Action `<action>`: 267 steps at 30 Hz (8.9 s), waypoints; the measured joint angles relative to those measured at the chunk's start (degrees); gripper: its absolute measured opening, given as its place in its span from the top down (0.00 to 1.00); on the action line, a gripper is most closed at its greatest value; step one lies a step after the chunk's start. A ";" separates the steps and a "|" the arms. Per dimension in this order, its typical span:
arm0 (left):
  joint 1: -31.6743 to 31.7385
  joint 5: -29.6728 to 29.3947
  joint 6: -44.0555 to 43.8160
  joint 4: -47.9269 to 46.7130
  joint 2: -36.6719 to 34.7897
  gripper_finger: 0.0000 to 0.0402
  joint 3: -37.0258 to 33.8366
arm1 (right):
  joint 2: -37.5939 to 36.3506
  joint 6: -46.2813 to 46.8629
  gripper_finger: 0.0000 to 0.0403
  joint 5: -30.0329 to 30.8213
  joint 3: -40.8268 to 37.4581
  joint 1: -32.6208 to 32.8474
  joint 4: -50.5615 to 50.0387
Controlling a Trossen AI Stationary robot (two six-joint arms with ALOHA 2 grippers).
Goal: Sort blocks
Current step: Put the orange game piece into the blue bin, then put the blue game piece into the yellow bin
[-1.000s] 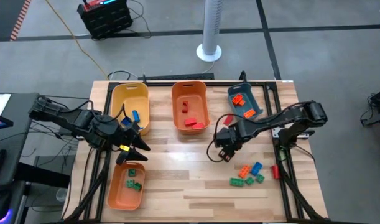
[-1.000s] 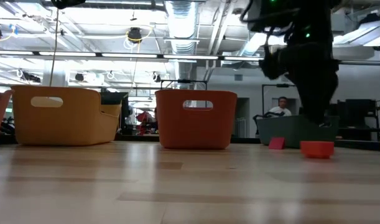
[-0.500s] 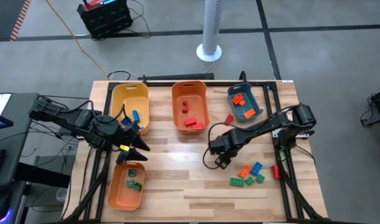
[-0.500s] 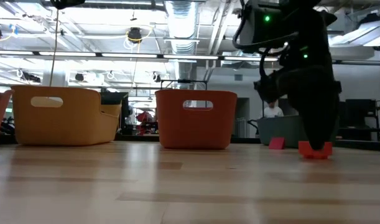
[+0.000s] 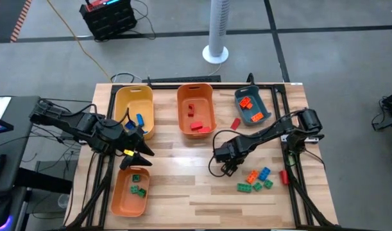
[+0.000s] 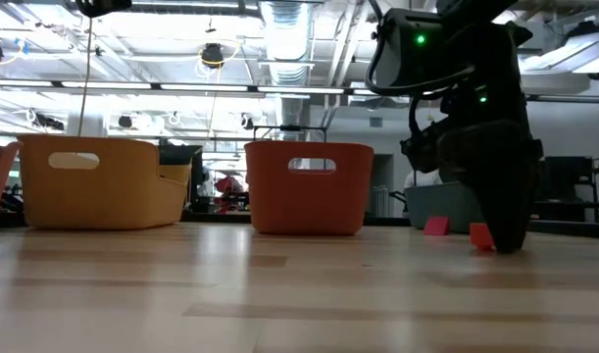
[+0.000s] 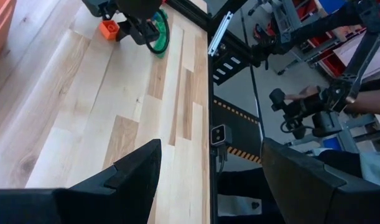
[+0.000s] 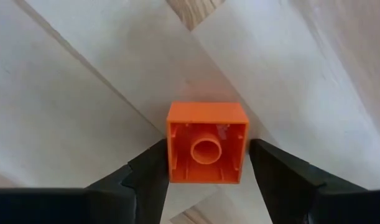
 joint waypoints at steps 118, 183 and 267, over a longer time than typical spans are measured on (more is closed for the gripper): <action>1.55 -3.52 -2.03 -0.94 0.48 0.33 0.00 | -18.08 44.87 0.44 -8.64 -7.74 17.89 1.60; 1.57 3.57 -0.42 -4.34 0.42 0.33 0.00 | -6.72 54.68 0.27 9.41 -7.48 7.68 4.16; 2.36 -4.68 -3.33 -4.73 0.42 0.33 0.02 | -39.98 58.91 0.35 1.81 -11.61 18.90 -17.68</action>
